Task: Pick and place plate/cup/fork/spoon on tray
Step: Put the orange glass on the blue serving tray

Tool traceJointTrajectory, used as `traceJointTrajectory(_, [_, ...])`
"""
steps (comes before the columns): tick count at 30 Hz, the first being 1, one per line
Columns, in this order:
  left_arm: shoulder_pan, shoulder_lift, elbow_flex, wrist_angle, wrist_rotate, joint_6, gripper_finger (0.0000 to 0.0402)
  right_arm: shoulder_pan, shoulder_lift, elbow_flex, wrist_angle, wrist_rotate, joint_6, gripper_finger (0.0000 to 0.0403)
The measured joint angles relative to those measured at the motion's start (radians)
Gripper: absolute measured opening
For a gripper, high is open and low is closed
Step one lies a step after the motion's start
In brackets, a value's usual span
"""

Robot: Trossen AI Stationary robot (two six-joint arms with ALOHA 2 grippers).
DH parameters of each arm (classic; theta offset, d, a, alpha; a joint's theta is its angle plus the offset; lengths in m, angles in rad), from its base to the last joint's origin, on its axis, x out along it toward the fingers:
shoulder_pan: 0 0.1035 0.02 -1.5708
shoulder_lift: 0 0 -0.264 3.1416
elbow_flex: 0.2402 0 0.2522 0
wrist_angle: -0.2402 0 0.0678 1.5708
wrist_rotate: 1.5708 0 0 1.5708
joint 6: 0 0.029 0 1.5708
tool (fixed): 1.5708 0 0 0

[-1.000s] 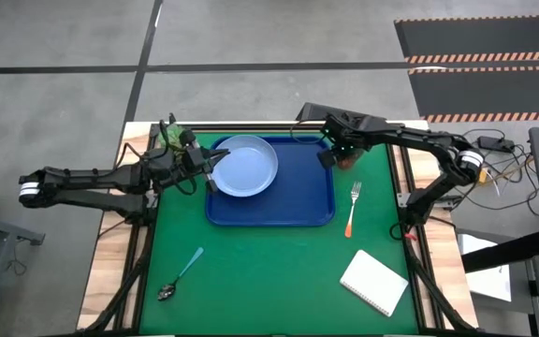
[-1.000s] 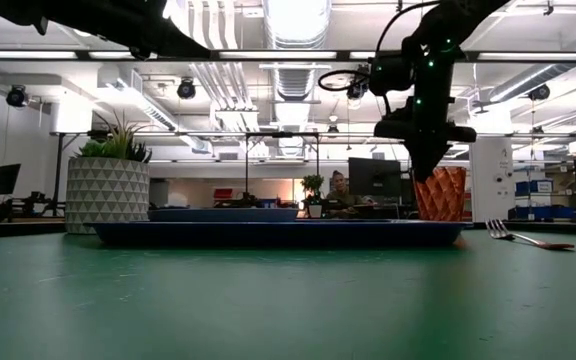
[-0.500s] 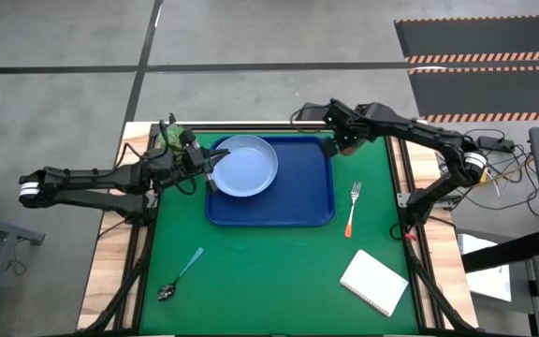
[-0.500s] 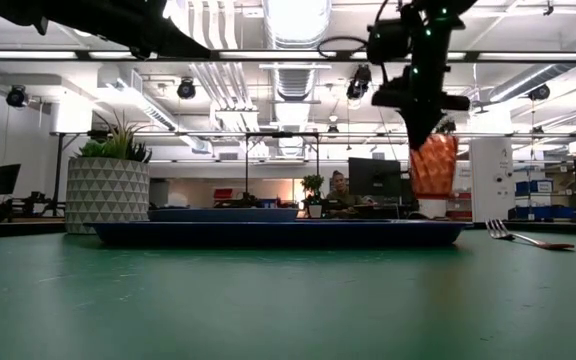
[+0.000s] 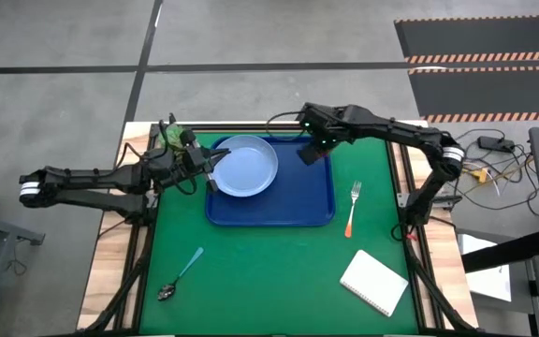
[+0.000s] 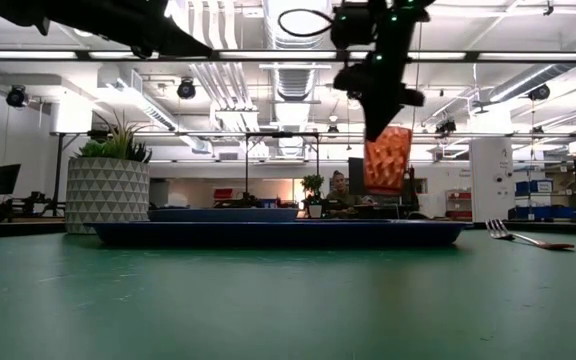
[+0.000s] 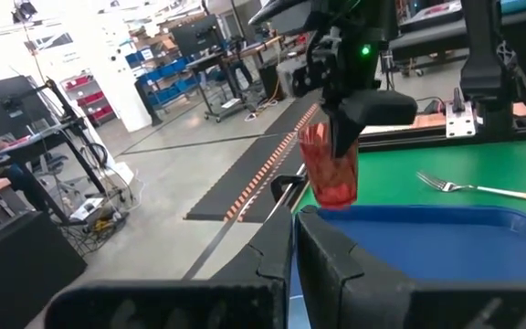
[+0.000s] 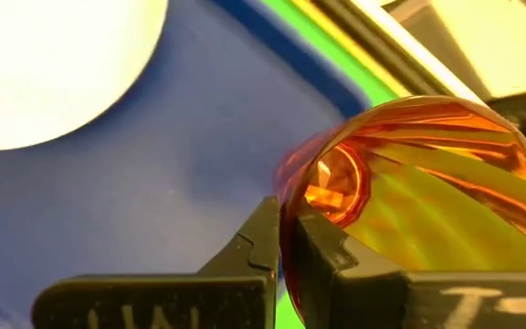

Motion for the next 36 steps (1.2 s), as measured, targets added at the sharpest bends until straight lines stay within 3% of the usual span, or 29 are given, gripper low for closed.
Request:
traceJointTrajectory(8, [0.000,0.005,0.000,0.000,0.000,0.002,0.0000,0.007,0.129,0.093,-0.009,-0.090,-0.089,0.0009])
traceJointTrajectory(20, [0.000,0.005,0.000,-0.001,0.000,0.002,0.0000,0.006,0.248,0.171,-0.003,-0.063,-0.154,0.0009])
traceJointTrajectory(36, [0.000,0.005,-0.001,-0.002,0.000,0.000,0.0000,0.000,0.271,0.165,0.056,-0.024,-0.140,0.0018])
